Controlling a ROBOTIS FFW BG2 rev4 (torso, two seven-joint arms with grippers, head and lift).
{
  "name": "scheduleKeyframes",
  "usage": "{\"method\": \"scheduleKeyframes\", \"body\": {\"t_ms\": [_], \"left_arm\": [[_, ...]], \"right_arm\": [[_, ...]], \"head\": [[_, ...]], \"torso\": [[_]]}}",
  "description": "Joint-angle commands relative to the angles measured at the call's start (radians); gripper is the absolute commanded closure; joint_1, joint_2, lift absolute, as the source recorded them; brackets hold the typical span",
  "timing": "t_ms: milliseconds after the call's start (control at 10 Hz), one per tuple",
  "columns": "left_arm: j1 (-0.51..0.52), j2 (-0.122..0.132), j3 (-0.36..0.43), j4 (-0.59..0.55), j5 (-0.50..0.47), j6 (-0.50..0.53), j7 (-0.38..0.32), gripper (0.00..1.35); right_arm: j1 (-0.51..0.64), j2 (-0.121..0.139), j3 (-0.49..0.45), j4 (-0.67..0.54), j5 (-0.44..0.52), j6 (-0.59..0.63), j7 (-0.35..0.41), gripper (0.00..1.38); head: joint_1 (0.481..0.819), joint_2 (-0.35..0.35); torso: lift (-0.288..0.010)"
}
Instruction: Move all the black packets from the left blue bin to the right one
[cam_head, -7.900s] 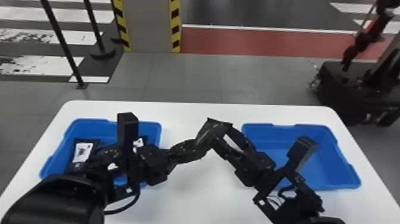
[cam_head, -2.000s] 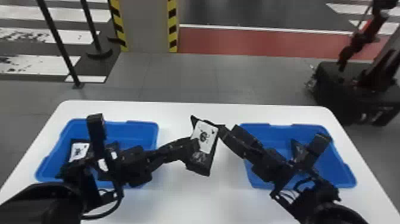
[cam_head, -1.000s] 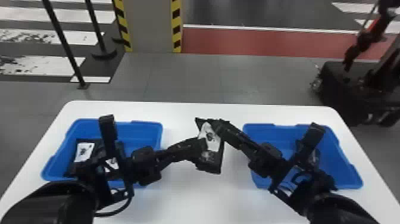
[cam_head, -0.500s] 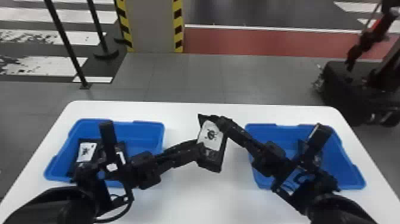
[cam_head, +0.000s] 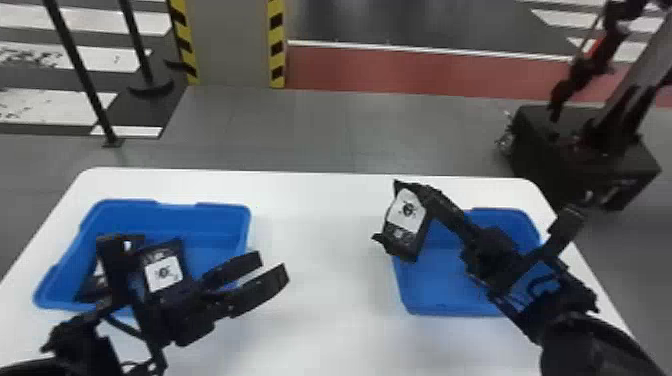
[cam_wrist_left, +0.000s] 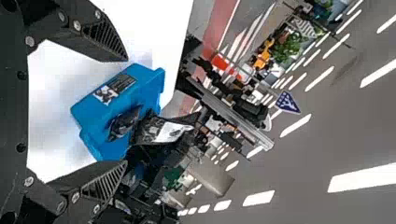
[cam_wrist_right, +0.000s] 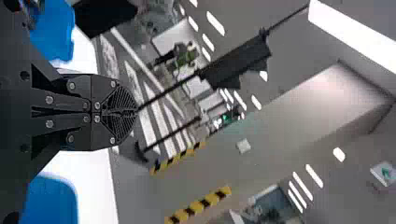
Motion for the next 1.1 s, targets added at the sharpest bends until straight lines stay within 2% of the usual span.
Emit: {"method": "scheduleKeyframes", "body": {"t_ms": [0, 200, 300, 400, 500, 600, 800, 1000], "left_arm": [[0.038, -0.001, 0.053, -0.032, 0.001, -0.007, 0.000, 0.21], [0.080, -0.001, 0.129, -0.091, -0.005, 0.005, 0.011, 0.22], [0.104, -0.001, 0.171, -0.140, -0.014, 0.018, 0.025, 0.22], [0.121, -0.001, 0.215, -0.187, -0.055, 0.025, 0.045, 0.22], [0.144, -0.005, 0.260, -0.251, -0.115, 0.067, 0.083, 0.22], [0.153, -0.012, 0.294, -0.265, -0.151, 0.084, 0.109, 0.22], [0.144, -0.036, 0.355, -0.265, -0.263, 0.155, 0.149, 0.22], [0.107, -0.041, 0.358, -0.263, -0.342, 0.219, 0.193, 0.22]], "right_arm": [[-0.042, -0.042, -0.041, 0.129, 0.007, -0.025, -0.024, 1.28], [-0.089, -0.079, -0.045, 0.246, 0.010, -0.060, -0.082, 1.28], [-0.087, -0.082, -0.045, 0.237, 0.004, -0.057, -0.140, 1.17], [-0.067, -0.079, -0.045, 0.202, -0.051, -0.030, -0.179, 0.49], [-0.023, -0.056, -0.049, 0.138, -0.113, -0.043, -0.190, 0.00], [0.024, -0.036, -0.058, 0.067, -0.123, -0.047, -0.194, 0.07], [0.102, -0.019, -0.051, -0.048, -0.133, -0.006, -0.188, 0.32], [0.137, -0.013, -0.051, -0.080, -0.131, 0.034, -0.163, 0.39]], "head": [[0.695, -0.123], [0.695, -0.153], [0.695, -0.158], [0.695, -0.155], [0.695, -0.137], [0.695, -0.117], [0.695, -0.039], [0.695, 0.030]], "torso": [[-0.110], [-0.110], [-0.110], [-0.110], [-0.110], [-0.110], [-0.110], [-0.110]]}}
